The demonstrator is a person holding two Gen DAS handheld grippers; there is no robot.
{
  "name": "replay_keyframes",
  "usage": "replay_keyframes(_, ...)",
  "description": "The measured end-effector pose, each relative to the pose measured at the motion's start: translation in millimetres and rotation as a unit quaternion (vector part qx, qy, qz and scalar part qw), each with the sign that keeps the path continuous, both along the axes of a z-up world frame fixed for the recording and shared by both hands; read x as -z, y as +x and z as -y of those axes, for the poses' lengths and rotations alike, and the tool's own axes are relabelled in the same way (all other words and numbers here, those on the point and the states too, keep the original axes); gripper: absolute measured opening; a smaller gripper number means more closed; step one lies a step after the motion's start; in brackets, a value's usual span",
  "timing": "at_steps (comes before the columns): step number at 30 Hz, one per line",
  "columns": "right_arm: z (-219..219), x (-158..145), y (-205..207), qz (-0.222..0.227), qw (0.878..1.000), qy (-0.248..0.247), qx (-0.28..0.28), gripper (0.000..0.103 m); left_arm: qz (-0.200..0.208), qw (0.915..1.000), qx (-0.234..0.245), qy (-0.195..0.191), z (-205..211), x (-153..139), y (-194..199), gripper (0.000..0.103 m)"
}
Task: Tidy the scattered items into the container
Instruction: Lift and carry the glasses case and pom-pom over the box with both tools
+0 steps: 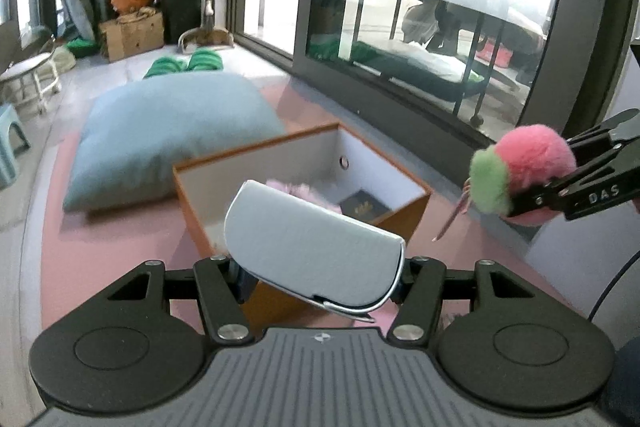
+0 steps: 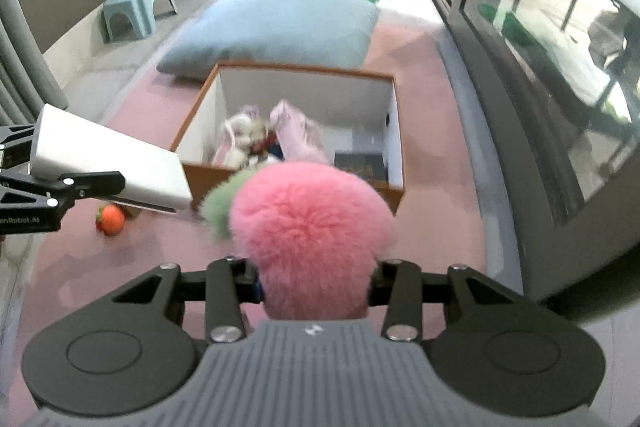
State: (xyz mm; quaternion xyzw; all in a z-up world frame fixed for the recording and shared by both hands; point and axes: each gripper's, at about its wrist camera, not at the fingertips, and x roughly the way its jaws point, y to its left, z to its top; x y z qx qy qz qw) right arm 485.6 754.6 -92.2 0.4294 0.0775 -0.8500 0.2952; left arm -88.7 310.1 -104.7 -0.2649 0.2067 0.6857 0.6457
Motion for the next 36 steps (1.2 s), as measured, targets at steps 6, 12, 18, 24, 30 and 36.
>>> replay_keyframes(6,19,4,-30,-0.006,1.0,-0.001,-0.002,0.045,-0.013,0.9998,-0.012,0.01,-40,2,-20,0.069)
replay_keyframes(12,35,22,-58,0.006,1.0,-0.003,0.003,0.045,-0.017,0.9996,-0.014,0.018,-88,9,-41,0.069)
replay_keyframes(18,49,38,-81,0.014,1.0,0.002,0.0,0.045,-0.018,0.9998,0.002,0.011,-136,24,-53,0.069)
replay_keyframes(24,64,49,-113,0.009,1.0,0.008,-0.003,0.045,-0.02,0.9998,0.004,0.006,-163,40,-61,0.069)
replay_keyframes(30,79,60,-134,0.012,1.0,0.011,-0.009,0.045,-0.011,0.9999,-0.001,0.003,-182,58,-72,0.069)
replay_keyframes(36,89,75,-141,0.024,0.999,0.017,-0.016,0.045,-0.025,0.9996,0.002,-0.012,-189,75,-78,0.069)
